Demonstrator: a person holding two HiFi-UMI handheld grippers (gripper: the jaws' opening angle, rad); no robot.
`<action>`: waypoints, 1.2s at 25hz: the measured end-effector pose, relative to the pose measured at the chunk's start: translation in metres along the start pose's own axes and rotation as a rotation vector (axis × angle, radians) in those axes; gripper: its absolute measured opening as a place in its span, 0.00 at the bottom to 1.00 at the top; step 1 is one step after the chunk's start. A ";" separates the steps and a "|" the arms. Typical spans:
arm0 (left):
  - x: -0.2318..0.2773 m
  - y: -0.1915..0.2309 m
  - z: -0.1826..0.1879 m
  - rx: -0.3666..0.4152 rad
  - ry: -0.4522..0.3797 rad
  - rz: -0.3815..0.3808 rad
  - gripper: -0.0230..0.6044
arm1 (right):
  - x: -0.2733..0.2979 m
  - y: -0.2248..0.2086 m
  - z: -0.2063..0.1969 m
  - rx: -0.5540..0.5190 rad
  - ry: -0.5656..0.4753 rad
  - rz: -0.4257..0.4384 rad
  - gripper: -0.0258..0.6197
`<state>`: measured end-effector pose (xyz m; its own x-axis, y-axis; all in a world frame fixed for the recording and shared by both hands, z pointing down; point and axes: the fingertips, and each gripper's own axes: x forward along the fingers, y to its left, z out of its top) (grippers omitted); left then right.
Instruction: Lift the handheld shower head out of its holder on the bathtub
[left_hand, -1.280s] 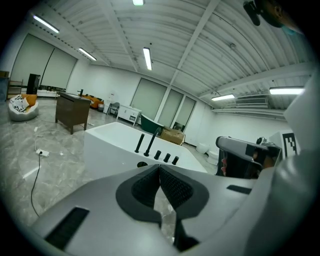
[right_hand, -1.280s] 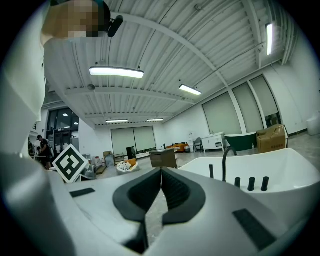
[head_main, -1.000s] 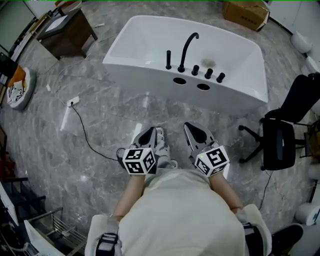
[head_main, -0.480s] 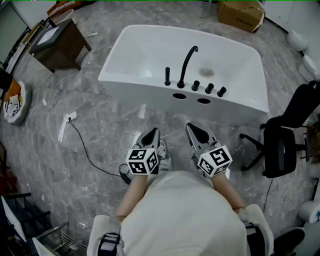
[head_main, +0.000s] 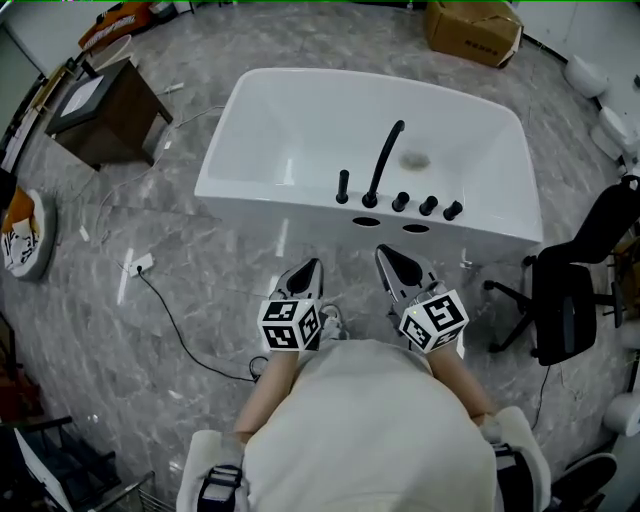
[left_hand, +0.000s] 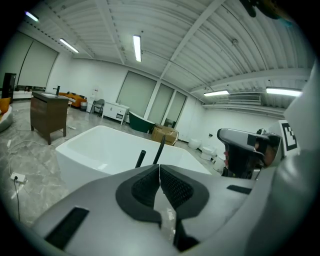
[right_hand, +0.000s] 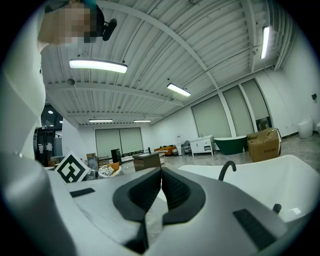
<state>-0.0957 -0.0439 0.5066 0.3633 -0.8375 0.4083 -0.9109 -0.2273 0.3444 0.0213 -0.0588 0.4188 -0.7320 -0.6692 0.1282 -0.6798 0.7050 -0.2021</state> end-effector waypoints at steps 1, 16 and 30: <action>0.006 0.006 0.004 0.003 0.001 -0.004 0.07 | 0.008 -0.003 0.003 -0.003 -0.004 -0.007 0.07; 0.081 0.064 0.024 0.051 0.086 -0.078 0.07 | 0.082 -0.046 0.017 0.012 -0.035 -0.122 0.07; 0.163 0.075 0.003 0.087 0.148 -0.117 0.07 | 0.096 -0.096 0.012 0.071 -0.016 -0.179 0.07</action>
<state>-0.1053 -0.1993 0.5965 0.4865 -0.7219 0.4921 -0.8720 -0.3661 0.3251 0.0171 -0.1934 0.4392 -0.5985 -0.7864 0.1527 -0.7938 0.5565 -0.2453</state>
